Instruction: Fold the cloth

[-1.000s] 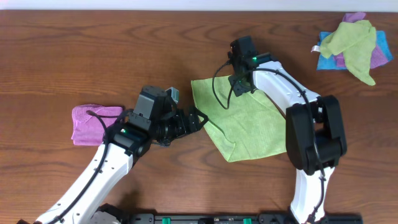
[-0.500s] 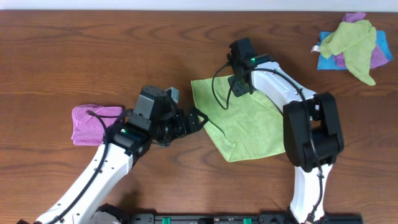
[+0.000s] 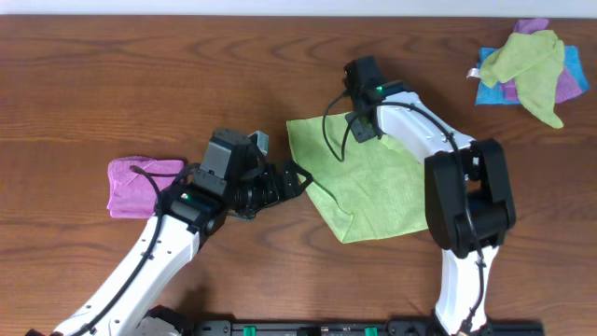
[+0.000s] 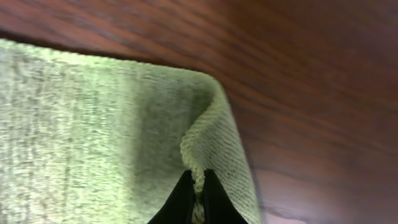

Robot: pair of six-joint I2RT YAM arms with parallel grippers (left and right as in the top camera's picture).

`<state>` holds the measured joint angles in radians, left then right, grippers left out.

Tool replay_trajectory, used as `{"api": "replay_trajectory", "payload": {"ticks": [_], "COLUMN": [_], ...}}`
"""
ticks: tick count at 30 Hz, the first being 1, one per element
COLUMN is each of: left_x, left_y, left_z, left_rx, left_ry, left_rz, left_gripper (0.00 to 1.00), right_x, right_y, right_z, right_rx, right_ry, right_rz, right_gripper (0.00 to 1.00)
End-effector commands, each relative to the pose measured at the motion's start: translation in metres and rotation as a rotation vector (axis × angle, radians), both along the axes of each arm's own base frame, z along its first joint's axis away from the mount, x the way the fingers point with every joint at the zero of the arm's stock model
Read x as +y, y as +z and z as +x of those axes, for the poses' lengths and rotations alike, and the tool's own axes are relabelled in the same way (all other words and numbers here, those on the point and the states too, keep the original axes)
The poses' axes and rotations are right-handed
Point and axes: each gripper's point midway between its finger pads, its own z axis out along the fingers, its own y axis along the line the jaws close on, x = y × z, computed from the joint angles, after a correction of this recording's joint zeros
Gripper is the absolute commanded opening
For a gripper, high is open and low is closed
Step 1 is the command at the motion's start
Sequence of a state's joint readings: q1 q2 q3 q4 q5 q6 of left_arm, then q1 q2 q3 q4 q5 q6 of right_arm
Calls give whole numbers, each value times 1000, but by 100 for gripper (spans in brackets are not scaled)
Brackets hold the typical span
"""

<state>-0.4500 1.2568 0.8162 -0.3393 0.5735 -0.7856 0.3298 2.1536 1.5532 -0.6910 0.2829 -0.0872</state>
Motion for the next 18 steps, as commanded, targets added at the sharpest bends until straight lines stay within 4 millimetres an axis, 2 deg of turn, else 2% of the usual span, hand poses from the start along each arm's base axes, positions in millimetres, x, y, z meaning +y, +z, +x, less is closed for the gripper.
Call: {"api": "replay_trajectory", "payload": {"ticks": [1, 5, 15, 16, 18], "left_x": [-4, -4, -6, -6, -7], "left_y": [8, 8, 10, 10, 11], "left_z": [2, 2, -1, -1, -2], "left_rx": [-15, -15, -9, -8, -4], "left_ry": [-13, -13, -25, -26, -35], "left_rz": [-16, -16, -28, -29, -38], "left_gripper": [96, 95, 95, 96, 95], "right_x": [-10, -23, -68, -72, -82], "right_y": [14, 25, 28, 29, 30], "right_z": [17, 27, 37, 38, 41], "right_rx": [-64, -103, -122, -126, -135], "right_ry": [-31, -62, -157, -166, -188], "right_rz": [-70, -106, -118, -117, -119], "right_gripper": [5, 5, 12, 15, 31]}}
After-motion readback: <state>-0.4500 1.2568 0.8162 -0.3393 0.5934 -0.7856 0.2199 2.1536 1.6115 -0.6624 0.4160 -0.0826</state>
